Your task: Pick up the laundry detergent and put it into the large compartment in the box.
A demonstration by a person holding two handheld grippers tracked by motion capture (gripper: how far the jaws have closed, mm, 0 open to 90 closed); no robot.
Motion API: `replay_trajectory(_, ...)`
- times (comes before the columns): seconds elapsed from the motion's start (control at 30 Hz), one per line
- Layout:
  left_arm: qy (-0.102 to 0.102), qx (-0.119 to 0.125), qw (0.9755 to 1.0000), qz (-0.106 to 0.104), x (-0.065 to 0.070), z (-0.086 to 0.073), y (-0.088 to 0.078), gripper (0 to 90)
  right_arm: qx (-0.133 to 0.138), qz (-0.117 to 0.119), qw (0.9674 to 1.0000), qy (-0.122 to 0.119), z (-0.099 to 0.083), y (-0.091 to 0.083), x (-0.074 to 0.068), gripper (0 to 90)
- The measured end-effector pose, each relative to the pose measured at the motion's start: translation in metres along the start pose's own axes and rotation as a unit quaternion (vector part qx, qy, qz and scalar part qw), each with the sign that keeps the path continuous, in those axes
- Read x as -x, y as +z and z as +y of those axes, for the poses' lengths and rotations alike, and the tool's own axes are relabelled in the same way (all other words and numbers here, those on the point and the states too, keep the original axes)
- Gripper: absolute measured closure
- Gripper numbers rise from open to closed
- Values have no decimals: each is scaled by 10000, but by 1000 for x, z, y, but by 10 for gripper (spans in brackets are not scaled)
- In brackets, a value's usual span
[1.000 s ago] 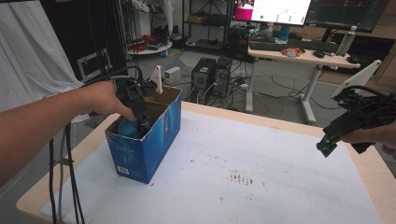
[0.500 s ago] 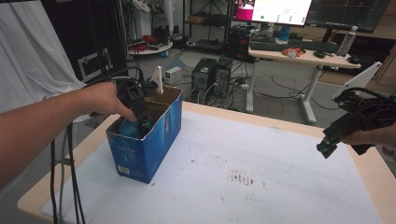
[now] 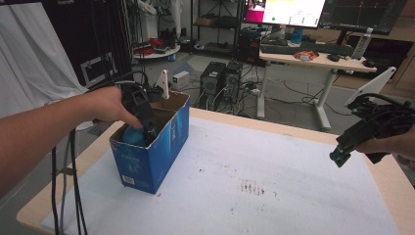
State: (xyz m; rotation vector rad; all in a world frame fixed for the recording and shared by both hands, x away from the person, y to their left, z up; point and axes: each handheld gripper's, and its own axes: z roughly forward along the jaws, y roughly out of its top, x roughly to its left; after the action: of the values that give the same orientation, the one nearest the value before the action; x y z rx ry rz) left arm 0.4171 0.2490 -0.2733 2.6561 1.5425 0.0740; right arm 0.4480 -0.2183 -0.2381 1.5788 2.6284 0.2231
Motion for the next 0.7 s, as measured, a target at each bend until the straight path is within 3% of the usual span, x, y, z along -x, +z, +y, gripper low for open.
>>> replay_trajectory(0.17,-173,266,9995,-89,-4,-1,-14,324,-2,2,10000,-5,0,2,1,128)
replay_trajectory(0.33,-62,120,9999,-31,0,-1,-22,322,-17,35,10000,17,1,2,0,128)
replay_trajectory(0.53,-92,248,9996,19,3,-1,-38,304,-13,46,10000,-32,1,3,-2,128)
replay_trajectory(0.7,-72,292,9994,176,11,3,-57,287,5,74,10000,-6,0,1,0,128)
